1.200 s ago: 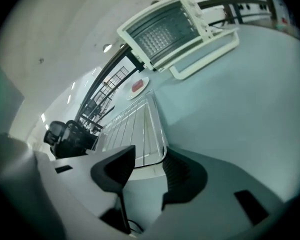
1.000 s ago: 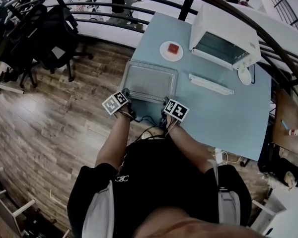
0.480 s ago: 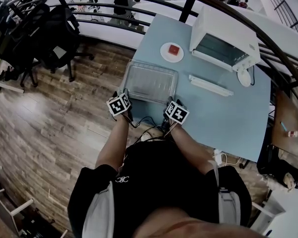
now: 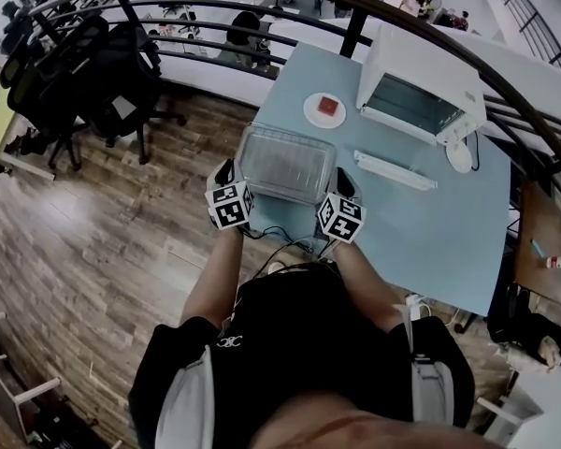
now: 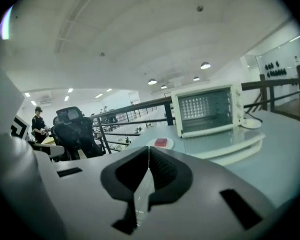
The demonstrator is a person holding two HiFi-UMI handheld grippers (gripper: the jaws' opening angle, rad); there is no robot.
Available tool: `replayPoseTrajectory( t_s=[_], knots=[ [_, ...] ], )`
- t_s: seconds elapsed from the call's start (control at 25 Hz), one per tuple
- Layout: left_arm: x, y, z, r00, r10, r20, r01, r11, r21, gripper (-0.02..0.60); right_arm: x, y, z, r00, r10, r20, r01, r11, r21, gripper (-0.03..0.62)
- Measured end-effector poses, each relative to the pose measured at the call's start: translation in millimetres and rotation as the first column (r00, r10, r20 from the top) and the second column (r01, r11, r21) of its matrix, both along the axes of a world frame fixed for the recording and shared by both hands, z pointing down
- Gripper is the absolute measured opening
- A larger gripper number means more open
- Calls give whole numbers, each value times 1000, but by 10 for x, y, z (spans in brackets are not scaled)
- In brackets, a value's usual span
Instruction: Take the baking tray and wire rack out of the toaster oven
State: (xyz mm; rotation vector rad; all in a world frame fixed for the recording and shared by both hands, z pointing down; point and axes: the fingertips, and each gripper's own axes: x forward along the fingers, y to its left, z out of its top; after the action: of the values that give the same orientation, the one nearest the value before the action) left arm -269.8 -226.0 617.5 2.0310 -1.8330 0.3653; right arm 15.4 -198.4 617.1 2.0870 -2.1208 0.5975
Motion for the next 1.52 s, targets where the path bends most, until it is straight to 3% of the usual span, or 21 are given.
replayPoseTrajectory(
  t_s=[0.2,0.4,0.68,0.88,1.12,1.32,1.52],
  knots=[
    [478,-3,-527,994,113,-9,-111,988,108,28,55,19,-650,997,-28,-73,41,983,182,3],
    [1017,87,-918,971,237,-36,-226,956,186,21,344,157,-1147,995,-1,-102,30,957,287,2],
    [1789,199,-1243,914,405,-27,-386,888,251,21,932,399,-1508,993,82,-91,-48,943,330,0],
    [2178,262,-1331,879,476,-15,-455,850,265,21,1164,521,-1545,989,115,-88,-78,935,345,0],
    [2390,302,-1363,854,519,-36,-494,830,260,21,1242,545,-1508,990,122,-76,-89,936,341,2],
    [2404,307,-1429,854,520,0,-499,821,276,21,1228,545,-1509,990,122,-75,-90,935,344,2],
    [2331,321,-1519,859,512,-22,-485,826,287,21,1219,550,-1609,986,123,-116,-73,928,365,2]
  ],
)
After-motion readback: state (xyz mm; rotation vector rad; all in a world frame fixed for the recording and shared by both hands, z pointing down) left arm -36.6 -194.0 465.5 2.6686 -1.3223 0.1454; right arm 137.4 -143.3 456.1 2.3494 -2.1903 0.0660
